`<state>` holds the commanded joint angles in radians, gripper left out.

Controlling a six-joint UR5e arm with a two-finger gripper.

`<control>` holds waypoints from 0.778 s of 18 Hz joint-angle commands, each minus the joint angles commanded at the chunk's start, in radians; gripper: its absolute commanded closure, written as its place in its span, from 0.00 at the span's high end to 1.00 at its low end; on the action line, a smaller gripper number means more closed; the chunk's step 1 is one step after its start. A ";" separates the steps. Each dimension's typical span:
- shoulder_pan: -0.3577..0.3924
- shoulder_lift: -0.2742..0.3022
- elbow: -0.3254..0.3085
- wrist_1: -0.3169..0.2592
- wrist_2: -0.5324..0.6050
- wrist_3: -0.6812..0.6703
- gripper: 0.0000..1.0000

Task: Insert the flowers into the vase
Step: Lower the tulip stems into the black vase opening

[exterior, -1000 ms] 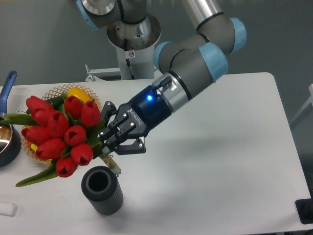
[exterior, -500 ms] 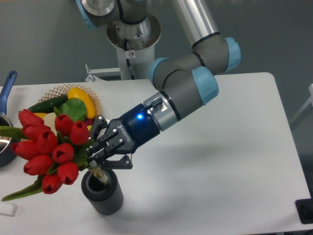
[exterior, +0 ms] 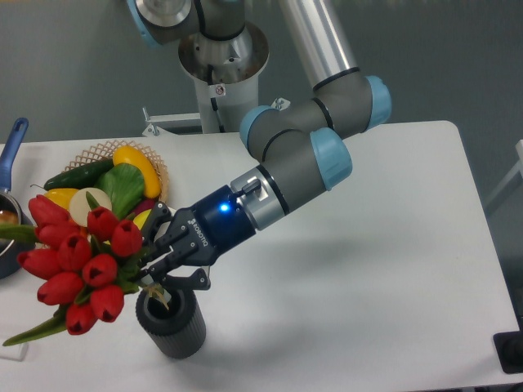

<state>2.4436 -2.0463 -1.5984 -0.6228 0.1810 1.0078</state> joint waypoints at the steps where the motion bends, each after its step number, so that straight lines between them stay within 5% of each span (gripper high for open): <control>1: 0.000 -0.003 -0.006 0.000 0.000 0.002 0.19; 14: 0.002 -0.074 -0.052 0.000 0.014 0.044 0.19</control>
<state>2.4452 -2.1200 -1.6505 -0.6228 0.1948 1.0522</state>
